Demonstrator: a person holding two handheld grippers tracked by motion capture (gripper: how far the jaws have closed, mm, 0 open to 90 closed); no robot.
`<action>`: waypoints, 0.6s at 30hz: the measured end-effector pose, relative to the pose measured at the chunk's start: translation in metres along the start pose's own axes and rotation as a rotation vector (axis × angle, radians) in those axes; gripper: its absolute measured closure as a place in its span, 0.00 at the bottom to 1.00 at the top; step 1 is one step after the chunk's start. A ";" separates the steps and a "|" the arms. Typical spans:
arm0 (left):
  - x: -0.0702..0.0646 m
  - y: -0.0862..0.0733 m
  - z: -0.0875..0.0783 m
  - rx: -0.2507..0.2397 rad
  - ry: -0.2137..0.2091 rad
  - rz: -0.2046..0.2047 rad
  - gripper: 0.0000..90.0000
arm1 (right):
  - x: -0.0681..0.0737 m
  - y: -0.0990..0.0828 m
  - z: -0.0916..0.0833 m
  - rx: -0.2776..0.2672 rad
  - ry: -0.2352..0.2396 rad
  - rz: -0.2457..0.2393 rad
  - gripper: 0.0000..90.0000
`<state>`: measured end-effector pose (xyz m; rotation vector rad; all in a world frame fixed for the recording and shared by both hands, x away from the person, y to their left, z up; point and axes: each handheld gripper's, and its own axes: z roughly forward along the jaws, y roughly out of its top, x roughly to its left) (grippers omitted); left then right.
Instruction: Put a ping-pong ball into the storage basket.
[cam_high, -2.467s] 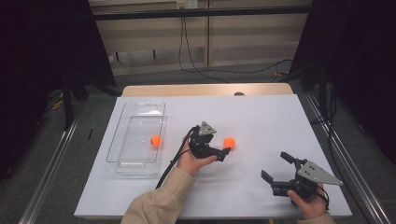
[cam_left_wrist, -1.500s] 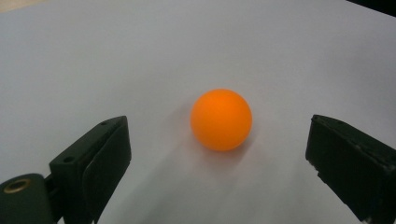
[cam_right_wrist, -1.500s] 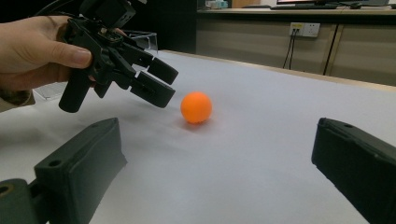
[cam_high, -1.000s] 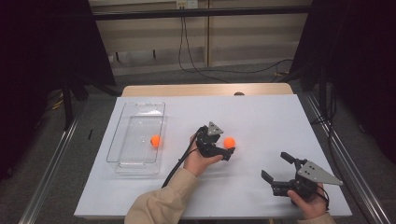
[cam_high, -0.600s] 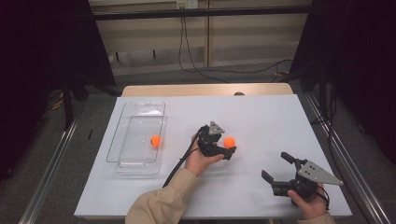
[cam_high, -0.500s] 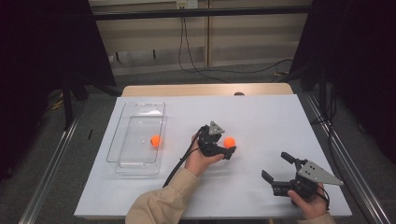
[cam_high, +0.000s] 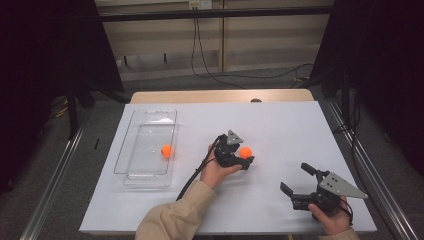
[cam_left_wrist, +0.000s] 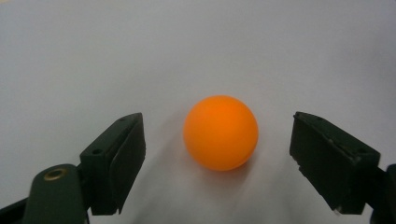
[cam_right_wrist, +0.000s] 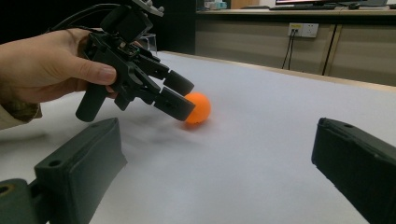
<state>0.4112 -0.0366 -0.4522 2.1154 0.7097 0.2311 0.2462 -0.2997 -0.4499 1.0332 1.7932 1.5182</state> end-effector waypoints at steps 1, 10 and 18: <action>0.000 0.000 0.001 0.000 -0.002 0.001 0.22 | 0.000 0.000 0.000 0.000 0.000 0.001 0.02; -0.001 0.001 0.006 0.020 -0.016 -0.004 0.34 | 0.000 0.000 0.000 -0.001 -0.001 0.001 0.02; -0.001 0.001 0.010 0.034 -0.013 -0.005 0.37 | 0.000 0.000 0.000 0.000 -0.001 0.002 0.02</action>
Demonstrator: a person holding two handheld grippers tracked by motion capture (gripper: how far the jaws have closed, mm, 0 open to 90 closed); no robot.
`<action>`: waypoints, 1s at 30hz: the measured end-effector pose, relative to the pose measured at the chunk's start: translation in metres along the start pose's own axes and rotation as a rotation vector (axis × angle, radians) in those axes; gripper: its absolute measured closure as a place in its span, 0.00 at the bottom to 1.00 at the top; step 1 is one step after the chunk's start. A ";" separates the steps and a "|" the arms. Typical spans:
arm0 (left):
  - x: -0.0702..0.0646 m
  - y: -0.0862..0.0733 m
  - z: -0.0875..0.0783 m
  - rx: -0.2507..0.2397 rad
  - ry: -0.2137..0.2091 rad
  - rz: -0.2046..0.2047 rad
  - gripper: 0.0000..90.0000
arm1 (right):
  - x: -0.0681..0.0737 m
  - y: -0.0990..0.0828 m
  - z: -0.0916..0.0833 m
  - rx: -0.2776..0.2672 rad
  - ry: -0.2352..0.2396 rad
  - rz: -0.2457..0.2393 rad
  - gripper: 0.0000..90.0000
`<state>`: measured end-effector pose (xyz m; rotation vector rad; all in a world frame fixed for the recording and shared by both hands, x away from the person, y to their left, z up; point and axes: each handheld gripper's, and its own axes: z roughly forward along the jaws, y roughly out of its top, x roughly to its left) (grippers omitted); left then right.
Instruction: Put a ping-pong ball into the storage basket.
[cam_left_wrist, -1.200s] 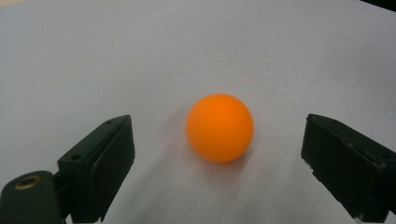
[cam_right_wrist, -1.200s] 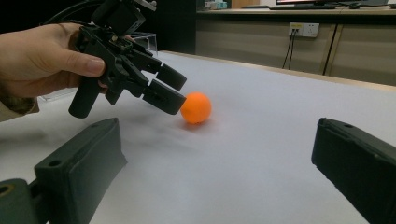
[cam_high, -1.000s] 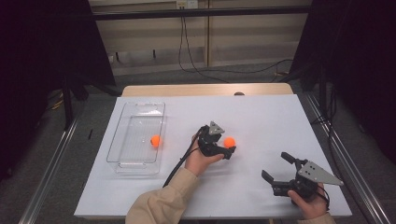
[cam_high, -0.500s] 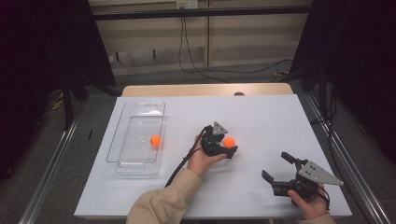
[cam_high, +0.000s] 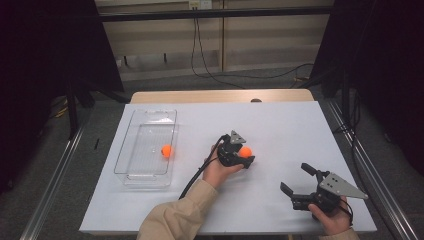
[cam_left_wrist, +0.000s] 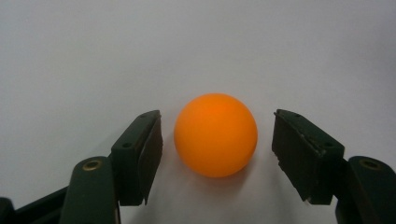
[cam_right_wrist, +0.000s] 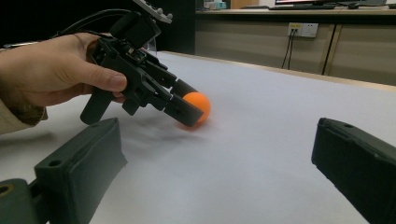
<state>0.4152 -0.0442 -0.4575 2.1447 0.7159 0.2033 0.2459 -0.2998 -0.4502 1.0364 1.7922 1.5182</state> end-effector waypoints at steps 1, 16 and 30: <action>0.000 0.000 0.000 0.000 -0.001 0.003 0.38 | 0.000 0.000 0.000 0.001 0.001 0.000 0.02; 0.004 0.000 0.003 0.002 -0.006 -0.011 0.46 | 0.000 0.000 0.000 0.002 -0.002 -0.004 0.02; 0.002 -0.001 0.004 0.018 -0.026 -0.006 0.56 | -0.001 -0.001 -0.001 -0.001 -0.006 0.002 0.02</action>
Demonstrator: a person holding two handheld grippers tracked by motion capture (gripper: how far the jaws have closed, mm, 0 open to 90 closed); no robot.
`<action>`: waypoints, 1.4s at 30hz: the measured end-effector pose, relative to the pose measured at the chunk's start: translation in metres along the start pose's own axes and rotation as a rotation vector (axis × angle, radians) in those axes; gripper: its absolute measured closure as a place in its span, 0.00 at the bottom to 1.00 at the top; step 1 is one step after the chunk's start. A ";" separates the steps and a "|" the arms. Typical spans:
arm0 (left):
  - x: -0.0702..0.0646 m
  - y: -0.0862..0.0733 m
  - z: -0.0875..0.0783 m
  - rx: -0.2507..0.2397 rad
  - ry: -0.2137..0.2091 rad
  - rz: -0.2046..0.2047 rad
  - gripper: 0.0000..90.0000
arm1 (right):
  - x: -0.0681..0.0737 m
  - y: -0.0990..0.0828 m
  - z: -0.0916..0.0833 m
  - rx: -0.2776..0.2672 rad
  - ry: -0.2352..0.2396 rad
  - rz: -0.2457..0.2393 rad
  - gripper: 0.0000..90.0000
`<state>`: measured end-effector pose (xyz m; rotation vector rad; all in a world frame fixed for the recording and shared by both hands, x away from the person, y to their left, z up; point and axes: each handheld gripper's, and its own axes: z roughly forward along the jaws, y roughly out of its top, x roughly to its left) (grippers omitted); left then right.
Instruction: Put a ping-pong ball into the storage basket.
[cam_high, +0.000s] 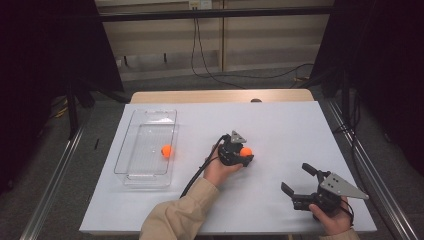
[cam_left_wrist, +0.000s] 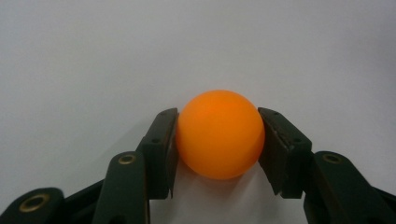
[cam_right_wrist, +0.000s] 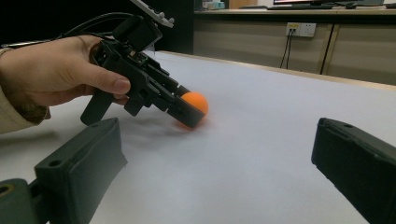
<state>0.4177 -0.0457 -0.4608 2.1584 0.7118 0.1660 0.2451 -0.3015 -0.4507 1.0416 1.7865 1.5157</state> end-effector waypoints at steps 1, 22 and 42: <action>-0.001 0.000 0.000 0.002 -0.003 0.002 0.56 | 0.000 0.000 0.000 0.000 0.000 0.000 0.02; -0.002 0.004 -0.022 -0.027 -0.022 -0.026 0.56 | -0.001 0.000 -0.003 -0.002 -0.007 -0.004 0.02; 0.002 -0.001 -0.053 -0.052 -0.003 -0.053 0.56 | -0.001 0.000 -0.003 0.000 -0.007 -0.003 0.02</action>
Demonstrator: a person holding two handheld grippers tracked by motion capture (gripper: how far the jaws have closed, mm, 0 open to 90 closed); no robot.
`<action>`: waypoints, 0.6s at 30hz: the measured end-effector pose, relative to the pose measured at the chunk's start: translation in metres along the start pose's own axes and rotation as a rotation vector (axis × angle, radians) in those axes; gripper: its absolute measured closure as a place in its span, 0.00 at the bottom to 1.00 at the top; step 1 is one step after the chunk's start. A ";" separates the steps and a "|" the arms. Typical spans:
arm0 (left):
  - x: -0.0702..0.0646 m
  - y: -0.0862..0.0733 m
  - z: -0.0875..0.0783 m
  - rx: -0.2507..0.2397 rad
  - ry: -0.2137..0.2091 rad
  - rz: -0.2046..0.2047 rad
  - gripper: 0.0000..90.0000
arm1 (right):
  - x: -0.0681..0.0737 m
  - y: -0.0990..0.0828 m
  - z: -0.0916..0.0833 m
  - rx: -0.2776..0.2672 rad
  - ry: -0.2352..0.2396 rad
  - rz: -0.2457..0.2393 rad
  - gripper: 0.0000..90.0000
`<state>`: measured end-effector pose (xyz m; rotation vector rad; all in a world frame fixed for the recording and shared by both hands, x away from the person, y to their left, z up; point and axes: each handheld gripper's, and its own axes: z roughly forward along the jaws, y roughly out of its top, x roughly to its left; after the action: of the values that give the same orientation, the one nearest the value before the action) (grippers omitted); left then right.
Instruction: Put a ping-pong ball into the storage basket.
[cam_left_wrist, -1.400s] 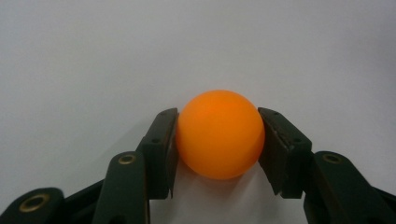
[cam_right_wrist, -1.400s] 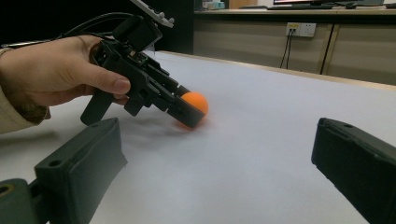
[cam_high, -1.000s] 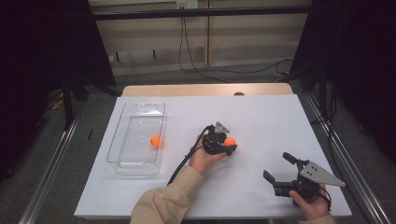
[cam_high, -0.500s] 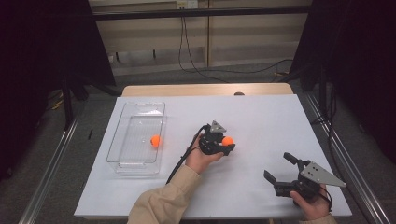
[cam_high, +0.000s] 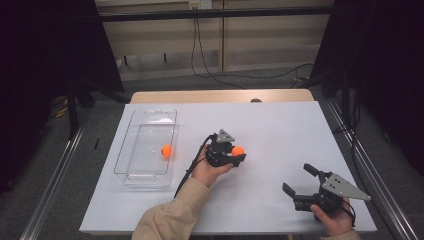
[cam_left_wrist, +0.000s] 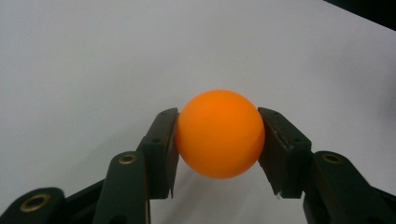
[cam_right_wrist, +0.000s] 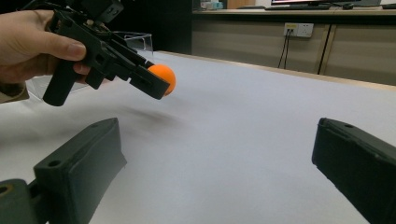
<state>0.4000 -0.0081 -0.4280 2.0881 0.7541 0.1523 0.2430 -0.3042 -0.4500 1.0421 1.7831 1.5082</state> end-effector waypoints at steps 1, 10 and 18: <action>0.000 0.000 -0.002 0.000 0.001 0.001 0.56 | 0.000 0.000 0.000 -0.001 -0.001 0.002 0.02; 0.004 0.001 -0.014 -0.009 0.003 -0.010 0.56 | 0.000 0.000 0.001 -0.001 -0.001 0.001 0.02; 0.006 0.001 -0.020 -0.017 0.009 -0.018 0.56 | 0.001 0.000 0.001 -0.002 0.000 0.001 0.02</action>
<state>0.3978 0.0092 -0.4157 2.0652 0.7742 0.1582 0.2431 -0.3034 -0.4499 1.0425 1.7812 1.5099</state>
